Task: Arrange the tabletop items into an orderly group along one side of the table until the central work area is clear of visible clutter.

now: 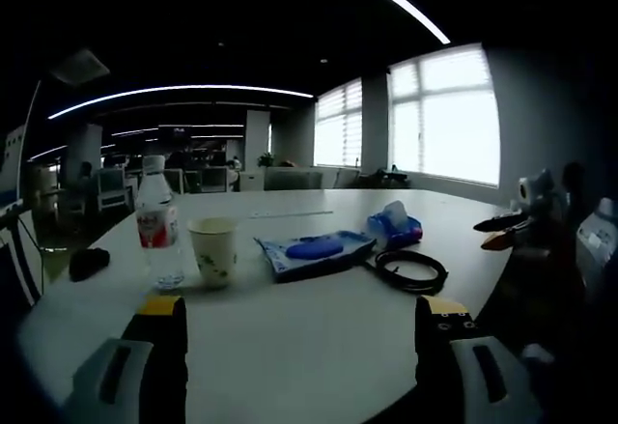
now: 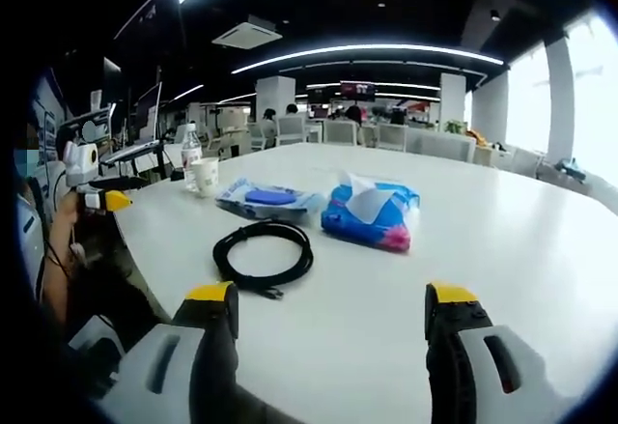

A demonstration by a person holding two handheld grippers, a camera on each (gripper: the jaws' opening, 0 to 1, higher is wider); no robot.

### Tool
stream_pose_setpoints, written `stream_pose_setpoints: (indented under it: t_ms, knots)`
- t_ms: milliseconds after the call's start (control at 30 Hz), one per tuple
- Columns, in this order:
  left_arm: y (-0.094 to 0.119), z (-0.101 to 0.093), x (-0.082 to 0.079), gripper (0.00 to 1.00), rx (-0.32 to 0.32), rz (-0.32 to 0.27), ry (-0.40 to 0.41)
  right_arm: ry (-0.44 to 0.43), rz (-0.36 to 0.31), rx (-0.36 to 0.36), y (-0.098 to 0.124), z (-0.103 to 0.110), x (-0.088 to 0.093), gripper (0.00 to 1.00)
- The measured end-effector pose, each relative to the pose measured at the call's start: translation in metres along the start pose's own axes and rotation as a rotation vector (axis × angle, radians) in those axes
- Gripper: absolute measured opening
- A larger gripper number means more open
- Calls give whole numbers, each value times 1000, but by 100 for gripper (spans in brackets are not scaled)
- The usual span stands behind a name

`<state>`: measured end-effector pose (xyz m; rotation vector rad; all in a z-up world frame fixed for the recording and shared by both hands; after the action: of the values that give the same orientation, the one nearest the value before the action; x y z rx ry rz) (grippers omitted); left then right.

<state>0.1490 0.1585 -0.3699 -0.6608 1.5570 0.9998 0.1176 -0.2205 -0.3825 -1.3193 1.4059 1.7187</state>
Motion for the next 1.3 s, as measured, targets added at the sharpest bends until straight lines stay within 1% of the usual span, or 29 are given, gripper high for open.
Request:
stream_pose_setpoints:
  t_ms: [200,300,500,600,633,667,700,733,767,800,833,867,900,933,967,1000,1033,1100,1133,1167,1200,1233,1267,1300]
  knots:
    - [-1,0,-5,98,-2,-17,6,2,-6,-4,0,0,-2,78]
    - [-1,-5,-4,98,10,-13,6,-5,-8,-5,1,-2,-2,79]
    - [0,-13,-3,98,11,-10,0,-20,-13,-13,5,-3,0,80]
    - [4,-22,-10,95,9,-65,9,-51,-33,-50,9,1,-2,78]
    - [8,-30,-12,94,20,-80,11,-63,-55,-69,11,4,-5,77]
    - [13,-37,-15,93,20,-93,4,-59,-85,-86,15,7,-8,75]
    - [15,-41,-20,91,14,-123,-20,-54,-97,-92,18,8,-10,72]
    - [19,-45,-23,90,5,-145,-44,-28,-145,-106,24,12,-16,68]
    - [26,-57,-24,87,-9,-157,-104,-5,-179,-115,30,15,-19,61]
    - [31,-67,-25,87,-22,-167,-126,29,-205,-134,36,19,-21,54]
    - [34,-73,-26,87,-33,-179,-136,37,-222,-142,43,23,-21,48]
    - [41,-84,-30,85,-68,-232,-140,10,-255,-141,47,24,-25,46]
    - [47,-94,-33,85,-77,-277,-150,2,-316,-153,54,28,-29,44]
    - [54,-103,-35,85,-75,-325,-160,-6,-366,-171,61,32,-33,39]
    - [63,-114,-39,88,-66,-398,-142,-29,-417,-182,69,34,-35,33]
    - [67,-120,-40,92,-57,-430,-147,-17,-478,-190,77,36,-38,27]
    - [72,-130,-42,99,-29,-479,-166,-12,-540,-183,85,36,-41,22]
    - [80,-143,-46,100,-6,-571,-190,-9,-611,-158,94,36,-43,17]
    - [84,-150,-48,100,5,-618,-202,-7,-647,-145,98,35,-44,10]
    - [85,-147,-45,100,-33,-623,-182,0,-645,-103,101,30,-42,1]
    - [85,-147,-41,100,-56,-605,-161,-16,-600,-61,98,19,-34,1]
    - [82,-145,-37,100,-68,-578,-144,-4,-556,-69,94,17,-29,2]
    - [77,-139,-32,100,-82,-548,-87,-58,-508,-91,89,14,-23,3]
    - [71,-137,-27,100,-73,-494,-77,-85,-471,-97,86,12,-18,5]
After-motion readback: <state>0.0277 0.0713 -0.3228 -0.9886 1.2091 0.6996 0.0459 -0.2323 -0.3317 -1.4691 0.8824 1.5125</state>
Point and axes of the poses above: the point that each gripper's makers call its tool centre point, and the gripper's own axes: y roughly backward along the fingers, z roughly to its left, x roughly out of its underside, the point moved 2 cm from there along y, roughly backward along the fingers, and after that the axes turned 3 degrees about z, right-handed, at the moved point
